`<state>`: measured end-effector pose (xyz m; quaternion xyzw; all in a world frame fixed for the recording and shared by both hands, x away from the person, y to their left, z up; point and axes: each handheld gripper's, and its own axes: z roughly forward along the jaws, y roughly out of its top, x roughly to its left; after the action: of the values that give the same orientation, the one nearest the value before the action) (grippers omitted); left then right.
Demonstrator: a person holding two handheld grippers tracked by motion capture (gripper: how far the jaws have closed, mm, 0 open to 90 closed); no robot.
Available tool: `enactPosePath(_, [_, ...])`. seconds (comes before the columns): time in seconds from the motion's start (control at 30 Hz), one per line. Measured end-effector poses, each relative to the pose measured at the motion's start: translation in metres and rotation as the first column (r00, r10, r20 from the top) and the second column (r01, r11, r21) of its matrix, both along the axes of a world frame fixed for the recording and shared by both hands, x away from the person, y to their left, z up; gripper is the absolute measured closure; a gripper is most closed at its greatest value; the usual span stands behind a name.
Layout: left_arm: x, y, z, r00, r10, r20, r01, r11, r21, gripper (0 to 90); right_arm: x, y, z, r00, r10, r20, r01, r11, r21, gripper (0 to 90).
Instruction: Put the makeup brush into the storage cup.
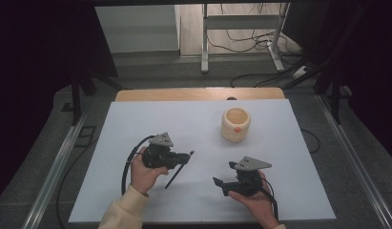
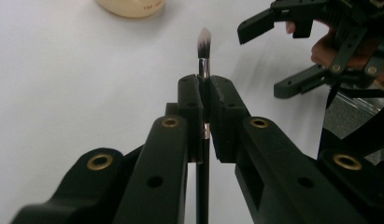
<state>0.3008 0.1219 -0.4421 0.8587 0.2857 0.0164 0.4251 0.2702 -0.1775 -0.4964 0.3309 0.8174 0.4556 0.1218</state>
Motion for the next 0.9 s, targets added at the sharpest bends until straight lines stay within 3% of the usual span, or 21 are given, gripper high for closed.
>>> enactPosePath(0.2, [0.002,-0.004,0.001,1.0000,-0.002,0.004,0.002,1.0000,-0.004,83.6,-0.002,0.012,0.001,0.9996,0.026,-0.007,-0.026,0.999,0.031,17.9])
enactPosePath(0.6, [0.003,-0.011,-0.001,1.0000,-0.008,-0.005,0.008,0.9999,-0.007,83.6,-0.006,0.029,-0.005,0.9982,0.059,-0.007,-0.059,0.998,0.015,19.1])
enactPosePath(0.9, [0.006,-0.024,-0.001,0.9994,-0.031,-0.013,0.031,0.9995,0.007,83.6,-0.006,0.046,-0.008,0.9947,0.100,-0.024,-0.099,0.994,0.043,22.6])
